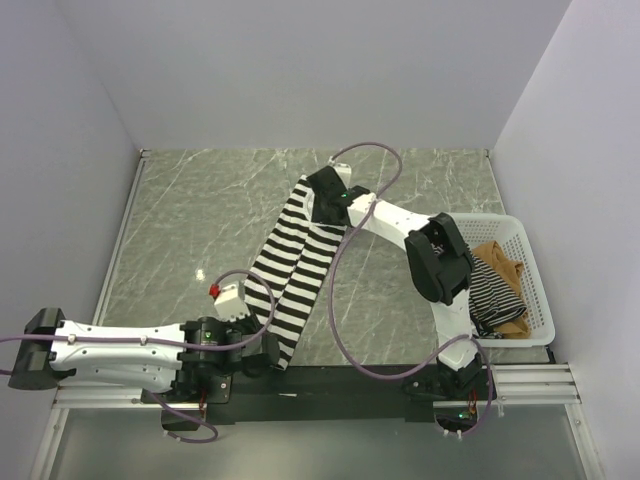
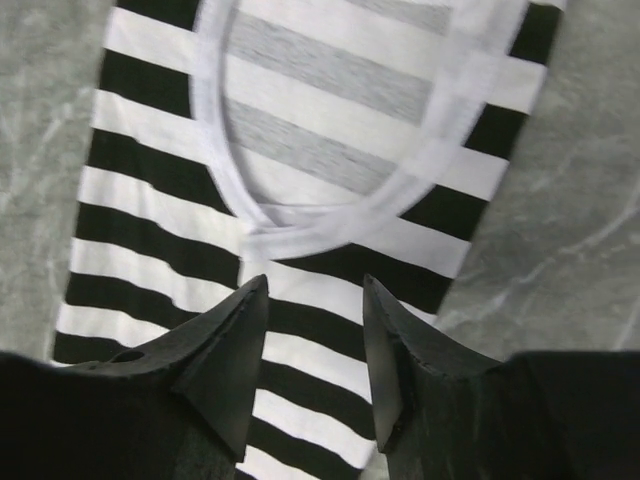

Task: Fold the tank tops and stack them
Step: Fold the tank top

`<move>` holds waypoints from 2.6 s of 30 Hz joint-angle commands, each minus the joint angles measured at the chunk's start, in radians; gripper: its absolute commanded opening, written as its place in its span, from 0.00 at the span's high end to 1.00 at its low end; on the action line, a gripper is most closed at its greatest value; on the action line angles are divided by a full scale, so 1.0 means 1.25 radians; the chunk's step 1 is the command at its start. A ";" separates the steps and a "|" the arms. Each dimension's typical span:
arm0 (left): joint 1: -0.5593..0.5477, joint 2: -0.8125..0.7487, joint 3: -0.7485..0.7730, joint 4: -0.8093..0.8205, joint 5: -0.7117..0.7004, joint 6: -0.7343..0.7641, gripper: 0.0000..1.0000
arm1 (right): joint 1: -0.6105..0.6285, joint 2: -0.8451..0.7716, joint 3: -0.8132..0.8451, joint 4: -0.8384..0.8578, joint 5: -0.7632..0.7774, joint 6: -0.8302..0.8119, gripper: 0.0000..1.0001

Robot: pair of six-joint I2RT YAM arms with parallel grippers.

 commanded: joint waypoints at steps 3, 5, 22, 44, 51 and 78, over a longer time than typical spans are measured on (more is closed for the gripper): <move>0.107 0.009 0.035 0.187 0.011 0.288 0.78 | -0.053 -0.054 -0.085 0.037 -0.036 0.034 0.52; 0.177 0.016 0.017 0.309 0.075 0.384 0.79 | -0.061 -0.048 -0.094 0.047 -0.052 0.036 0.52; 0.614 0.328 0.242 0.539 0.360 0.757 0.82 | -0.142 0.135 0.085 -0.088 -0.092 0.001 0.85; 0.742 0.480 0.411 0.537 0.470 0.795 0.70 | -0.315 0.318 0.557 -0.113 -0.302 -0.137 0.59; 0.834 0.328 0.176 0.566 0.443 0.715 0.61 | -0.286 0.109 0.396 -0.059 -0.247 -0.122 0.38; 0.742 0.053 -0.209 0.438 0.292 0.314 0.69 | 0.260 -0.801 -0.888 0.191 -0.141 0.251 0.46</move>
